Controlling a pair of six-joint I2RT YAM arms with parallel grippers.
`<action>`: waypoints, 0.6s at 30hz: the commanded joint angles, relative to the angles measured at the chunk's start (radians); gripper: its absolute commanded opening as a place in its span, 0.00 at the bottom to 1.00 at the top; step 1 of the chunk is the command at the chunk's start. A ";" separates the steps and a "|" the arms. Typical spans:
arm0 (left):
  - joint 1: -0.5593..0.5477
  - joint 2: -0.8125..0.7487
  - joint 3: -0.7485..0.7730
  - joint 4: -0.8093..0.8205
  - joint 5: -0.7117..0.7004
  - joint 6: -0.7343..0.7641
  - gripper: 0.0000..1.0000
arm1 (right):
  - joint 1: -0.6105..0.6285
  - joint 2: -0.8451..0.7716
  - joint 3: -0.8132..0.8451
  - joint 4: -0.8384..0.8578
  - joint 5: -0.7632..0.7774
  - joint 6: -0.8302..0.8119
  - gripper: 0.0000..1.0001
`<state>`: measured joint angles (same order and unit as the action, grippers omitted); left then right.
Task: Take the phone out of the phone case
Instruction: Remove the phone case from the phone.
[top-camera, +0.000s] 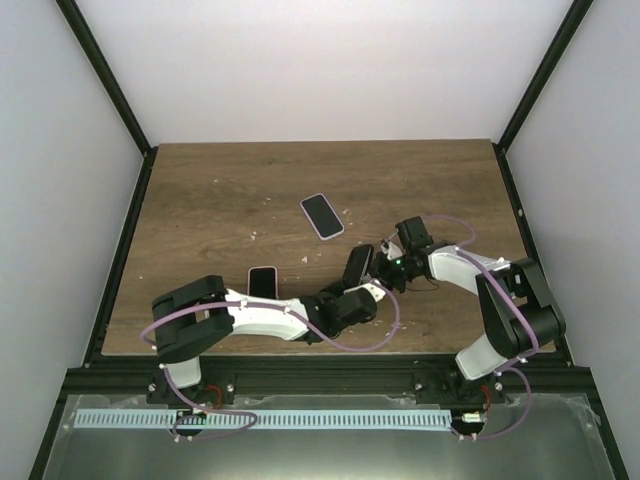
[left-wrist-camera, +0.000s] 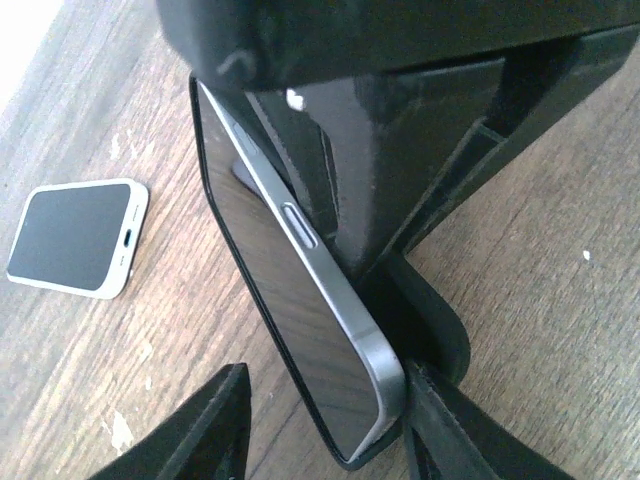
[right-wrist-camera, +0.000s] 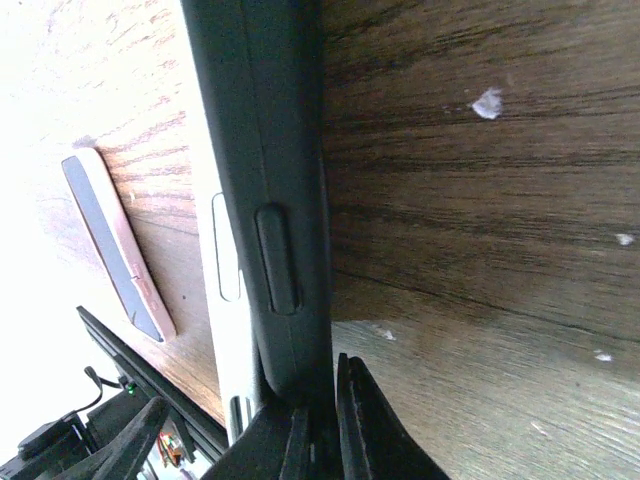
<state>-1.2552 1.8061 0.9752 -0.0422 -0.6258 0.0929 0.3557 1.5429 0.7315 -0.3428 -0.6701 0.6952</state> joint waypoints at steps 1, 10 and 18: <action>0.016 -0.006 -0.044 0.099 -0.093 0.053 0.37 | 0.012 -0.039 0.012 -0.042 -0.151 0.012 0.01; 0.017 -0.035 -0.084 0.124 -0.113 0.028 0.09 | 0.013 -0.053 0.018 -0.050 -0.130 0.006 0.01; 0.020 -0.102 -0.120 0.136 -0.154 -0.038 0.00 | 0.012 -0.078 0.063 -0.111 0.051 -0.067 0.01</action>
<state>-1.2602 1.7599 0.8848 0.0982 -0.6971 0.0971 0.3592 1.5040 0.7441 -0.3443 -0.7006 0.7139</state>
